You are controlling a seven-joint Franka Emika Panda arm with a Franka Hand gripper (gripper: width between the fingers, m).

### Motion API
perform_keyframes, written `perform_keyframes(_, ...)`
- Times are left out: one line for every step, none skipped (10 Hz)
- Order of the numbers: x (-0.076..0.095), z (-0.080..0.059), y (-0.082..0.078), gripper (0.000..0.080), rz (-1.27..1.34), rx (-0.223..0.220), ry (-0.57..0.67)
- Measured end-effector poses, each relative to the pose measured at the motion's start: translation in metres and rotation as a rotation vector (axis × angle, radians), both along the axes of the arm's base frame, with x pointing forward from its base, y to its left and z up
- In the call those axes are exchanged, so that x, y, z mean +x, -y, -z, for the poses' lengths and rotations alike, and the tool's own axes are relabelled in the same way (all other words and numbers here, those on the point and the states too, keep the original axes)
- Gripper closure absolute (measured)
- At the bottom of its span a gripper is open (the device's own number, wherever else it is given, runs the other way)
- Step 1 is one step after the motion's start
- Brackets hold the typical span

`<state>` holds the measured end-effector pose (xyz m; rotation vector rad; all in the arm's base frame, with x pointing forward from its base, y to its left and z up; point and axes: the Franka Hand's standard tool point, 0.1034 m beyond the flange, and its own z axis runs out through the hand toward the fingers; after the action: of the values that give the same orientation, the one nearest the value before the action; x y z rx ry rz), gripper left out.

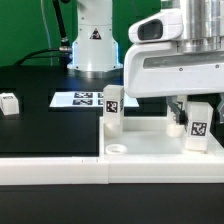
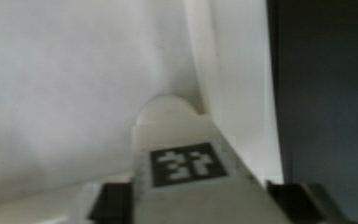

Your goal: Assemble square table

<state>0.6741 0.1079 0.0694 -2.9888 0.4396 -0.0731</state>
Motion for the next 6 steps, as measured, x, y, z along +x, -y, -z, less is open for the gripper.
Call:
perform_keyframes(-0.0003,0.0008,0.0025,0.0506,0.073,0.002,-0.009)
perform_keyframes(-0.0003,0.0008,0.0025,0.0506,0.111,0.004,-0.014)
perform_keyframes(-0.0001,0.0008,0.0024,0.0506,0.198,0.011,-0.022)
perform_keyframes(0.0014,0.0,0.0032,0.0506,0.352,0.021,-0.03)
perform_keyframes(0.0008,0.0006,0.0033,0.0506,0.524,0.035,-0.054)
perform_keyframes(0.0008,0.0016,0.0032,0.0506,0.711,0.073,-0.084)
